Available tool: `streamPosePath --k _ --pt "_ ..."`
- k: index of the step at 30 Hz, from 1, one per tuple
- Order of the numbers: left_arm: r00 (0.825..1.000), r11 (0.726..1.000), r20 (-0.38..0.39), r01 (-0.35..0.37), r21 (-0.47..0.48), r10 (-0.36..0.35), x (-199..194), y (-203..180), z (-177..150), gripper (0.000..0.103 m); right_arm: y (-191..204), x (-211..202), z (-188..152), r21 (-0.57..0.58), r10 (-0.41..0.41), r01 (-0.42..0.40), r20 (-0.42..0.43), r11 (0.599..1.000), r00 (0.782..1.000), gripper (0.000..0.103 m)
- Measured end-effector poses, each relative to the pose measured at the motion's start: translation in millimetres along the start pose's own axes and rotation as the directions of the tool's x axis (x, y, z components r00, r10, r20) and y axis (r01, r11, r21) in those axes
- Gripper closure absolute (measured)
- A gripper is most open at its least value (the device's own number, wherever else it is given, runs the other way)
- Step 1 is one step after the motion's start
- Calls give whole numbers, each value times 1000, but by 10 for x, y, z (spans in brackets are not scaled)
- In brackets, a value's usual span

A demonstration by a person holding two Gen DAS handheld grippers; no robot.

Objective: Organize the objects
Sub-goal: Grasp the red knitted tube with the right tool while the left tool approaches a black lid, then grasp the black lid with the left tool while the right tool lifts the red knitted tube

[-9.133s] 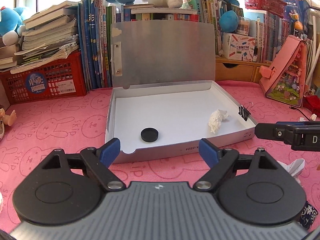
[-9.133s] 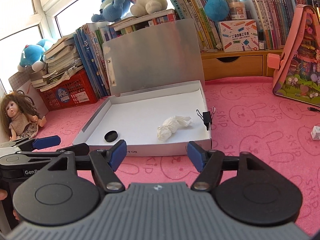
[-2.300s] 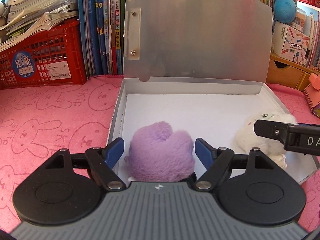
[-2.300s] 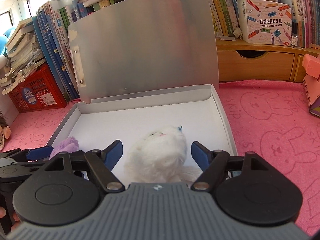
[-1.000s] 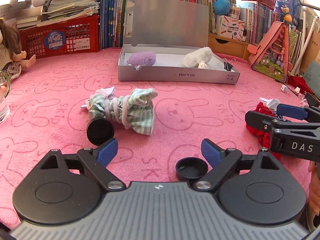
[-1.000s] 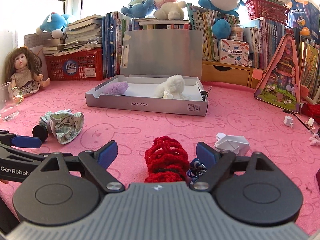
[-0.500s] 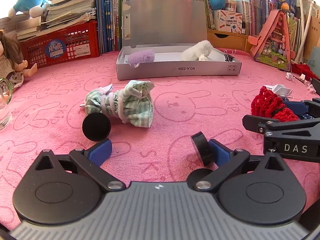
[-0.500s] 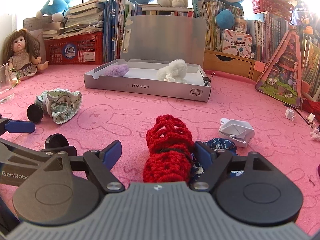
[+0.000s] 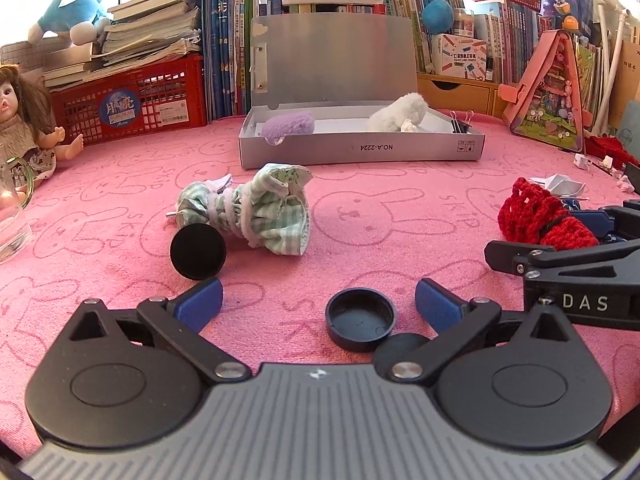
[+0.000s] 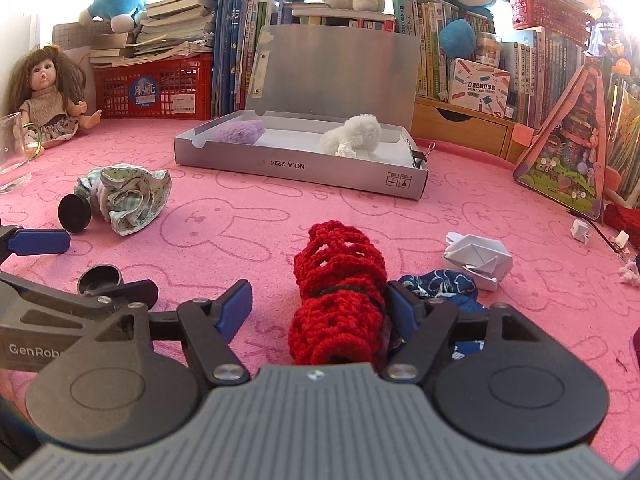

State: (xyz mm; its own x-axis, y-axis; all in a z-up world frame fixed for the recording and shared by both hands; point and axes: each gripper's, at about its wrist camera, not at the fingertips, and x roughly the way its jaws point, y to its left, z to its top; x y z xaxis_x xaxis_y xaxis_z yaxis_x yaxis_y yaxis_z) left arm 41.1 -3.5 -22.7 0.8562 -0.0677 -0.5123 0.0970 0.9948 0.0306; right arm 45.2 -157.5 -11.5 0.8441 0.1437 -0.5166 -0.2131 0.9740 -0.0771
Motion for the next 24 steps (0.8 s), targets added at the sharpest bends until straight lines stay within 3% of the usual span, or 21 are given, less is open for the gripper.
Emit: streamPosePath --k 2,8,18,24 --pt "1000 1000 2 0 0 0 -2 1 -5 0 22 -24 -17 8 0 0 -2 1000 1000 36" --pt "1000 1000 -23 1 -22 -2 -52 12 34 1 53 -100 -7 23 1 -1 6 1000 1000 42" --pt "1000 1000 -16 -17 -11 17 -105 -8 -38 1 68 -30 -29 25 12 -11 -15 1000 1000 41" --pt "1000 1000 -20 2 -26 -3 -142 -13 -34 6 132 -80 -28 18 10 -10 -6 1000 1000 57"
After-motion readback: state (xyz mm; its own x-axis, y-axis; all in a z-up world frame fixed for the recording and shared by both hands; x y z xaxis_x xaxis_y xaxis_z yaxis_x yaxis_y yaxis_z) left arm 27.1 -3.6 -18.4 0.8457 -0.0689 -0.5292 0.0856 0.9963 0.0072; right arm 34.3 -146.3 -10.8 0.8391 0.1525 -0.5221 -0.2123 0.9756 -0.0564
